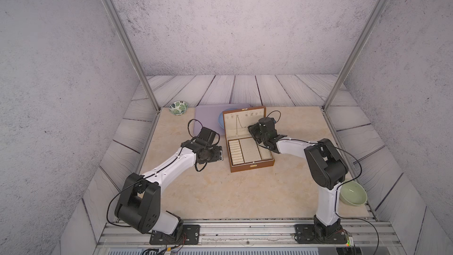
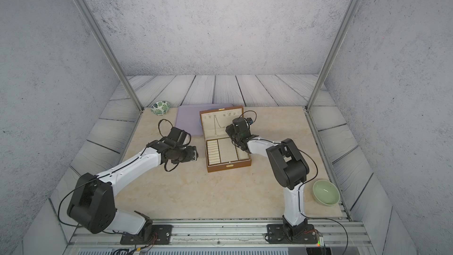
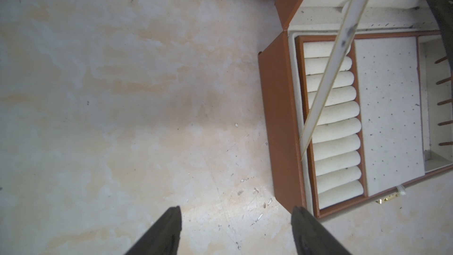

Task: Put jewelry chain into jewelry box
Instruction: Open the storage slot of the jewelry box.

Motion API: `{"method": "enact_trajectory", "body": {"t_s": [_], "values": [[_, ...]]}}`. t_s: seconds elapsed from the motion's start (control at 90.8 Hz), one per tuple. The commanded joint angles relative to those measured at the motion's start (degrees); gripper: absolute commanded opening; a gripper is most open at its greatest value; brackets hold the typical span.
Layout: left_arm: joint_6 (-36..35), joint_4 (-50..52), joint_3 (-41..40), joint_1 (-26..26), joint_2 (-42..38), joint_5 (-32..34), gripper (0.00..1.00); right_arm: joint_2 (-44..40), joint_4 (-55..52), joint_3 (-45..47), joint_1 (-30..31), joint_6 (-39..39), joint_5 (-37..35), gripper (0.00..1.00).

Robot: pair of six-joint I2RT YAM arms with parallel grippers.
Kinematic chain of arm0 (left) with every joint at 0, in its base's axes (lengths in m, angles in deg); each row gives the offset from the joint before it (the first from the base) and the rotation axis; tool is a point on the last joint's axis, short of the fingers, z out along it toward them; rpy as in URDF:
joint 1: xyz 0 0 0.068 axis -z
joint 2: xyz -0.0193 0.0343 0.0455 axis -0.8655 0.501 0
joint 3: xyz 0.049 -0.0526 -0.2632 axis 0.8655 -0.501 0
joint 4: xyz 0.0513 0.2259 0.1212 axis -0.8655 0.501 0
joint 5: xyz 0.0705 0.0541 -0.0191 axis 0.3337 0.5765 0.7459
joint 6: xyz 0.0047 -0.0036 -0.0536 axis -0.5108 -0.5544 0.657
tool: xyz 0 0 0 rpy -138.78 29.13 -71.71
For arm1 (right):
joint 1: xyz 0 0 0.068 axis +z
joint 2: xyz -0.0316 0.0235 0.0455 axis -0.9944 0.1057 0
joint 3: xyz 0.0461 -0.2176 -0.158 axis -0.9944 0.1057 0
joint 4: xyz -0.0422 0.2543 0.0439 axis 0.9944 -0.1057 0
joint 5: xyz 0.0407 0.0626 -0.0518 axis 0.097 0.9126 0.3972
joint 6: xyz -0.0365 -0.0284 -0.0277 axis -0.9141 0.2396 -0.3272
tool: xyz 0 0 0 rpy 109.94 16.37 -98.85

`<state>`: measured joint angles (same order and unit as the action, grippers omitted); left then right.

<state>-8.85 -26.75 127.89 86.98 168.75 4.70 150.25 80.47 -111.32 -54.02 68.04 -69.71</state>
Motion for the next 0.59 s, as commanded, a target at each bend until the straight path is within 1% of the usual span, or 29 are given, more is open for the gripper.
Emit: {"method": "enact_trajectory", "body": {"t_s": [0.0,0.154,0.253,0.319,0.374,0.44,0.583], "values": [[0.03,0.36,-0.63,-0.35,-1.44,0.09,0.76,0.74,0.46,-0.72,-0.04,1.50,-2.43,0.34],[0.03,0.28,-0.74,-0.36,-1.66,0.15,0.76,0.76,0.53,-1.66,-0.02,1.43,-2.41,0.36],[0.12,0.10,-0.87,-0.32,-1.62,0.01,0.76,1.02,0.54,-1.94,0.04,1.53,-2.70,0.34],[0.20,0.08,-0.91,-0.29,-1.66,0.00,0.76,1.28,0.84,-1.82,-0.01,1.89,-3.04,0.28],[0.21,0.13,-0.98,-0.31,-1.66,0.00,0.76,1.48,1.51,-1.55,-0.04,2.20,-3.08,0.20],[0.25,0.09,-0.97,-0.25,-1.64,0.09,0.76,1.65,1.98,-1.51,-0.03,2.32,-3.01,0.13],[0.20,0.08,-0.93,-0.26,-1.57,0.06,0.76,1.33,2.98,-0.89,-0.03,1.90,-3.20,0.02]]}}
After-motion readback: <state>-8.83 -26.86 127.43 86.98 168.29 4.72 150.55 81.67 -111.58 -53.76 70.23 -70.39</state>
